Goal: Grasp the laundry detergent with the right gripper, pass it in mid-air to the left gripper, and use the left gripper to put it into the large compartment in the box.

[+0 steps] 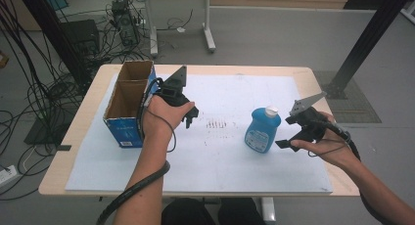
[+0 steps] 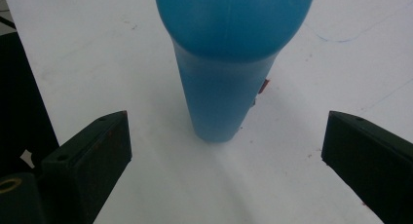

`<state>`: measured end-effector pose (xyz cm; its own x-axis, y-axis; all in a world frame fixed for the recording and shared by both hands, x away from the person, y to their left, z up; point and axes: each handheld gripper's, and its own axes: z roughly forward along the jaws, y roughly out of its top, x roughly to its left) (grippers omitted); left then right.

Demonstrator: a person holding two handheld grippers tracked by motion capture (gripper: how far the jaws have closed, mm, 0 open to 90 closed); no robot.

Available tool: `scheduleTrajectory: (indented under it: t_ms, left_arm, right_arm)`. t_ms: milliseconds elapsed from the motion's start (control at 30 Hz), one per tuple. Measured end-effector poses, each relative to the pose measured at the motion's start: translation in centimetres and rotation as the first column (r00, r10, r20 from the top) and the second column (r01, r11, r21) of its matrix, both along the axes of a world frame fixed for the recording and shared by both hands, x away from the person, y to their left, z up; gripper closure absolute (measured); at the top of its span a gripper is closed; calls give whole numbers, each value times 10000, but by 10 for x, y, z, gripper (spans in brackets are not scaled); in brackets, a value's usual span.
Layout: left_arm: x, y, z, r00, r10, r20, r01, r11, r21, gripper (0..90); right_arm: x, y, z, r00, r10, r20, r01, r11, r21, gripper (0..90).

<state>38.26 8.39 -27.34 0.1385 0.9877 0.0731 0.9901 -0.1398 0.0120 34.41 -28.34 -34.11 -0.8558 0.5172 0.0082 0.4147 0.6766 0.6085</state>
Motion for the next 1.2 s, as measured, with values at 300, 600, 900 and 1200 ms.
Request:
scheduleTrajectory:
  t_ms: [300,600,900,1200]
  left_arm:
    - [-1,3,-1,10000,5,32,-5,10000,-29,56]
    - [-3,4,-4,10000,-5,0,5,10000,-48,58]
    - [-3,3,-5,10000,-36,30,36,10000,-64,57]
    - [-3,4,-7,10000,-13,32,13,9999,-105,57]
  right_arm:
    - [-4,3,-16,9981,-386,481,357,9975,604,36]
    - [-8,10,-34,9925,-814,914,719,9921,1026,34]
    - [-9,20,-50,9814,-1271,1441,1044,9823,1554,30]
    - [-6,23,-60,9678,-1803,1756,1434,9684,2039,24]
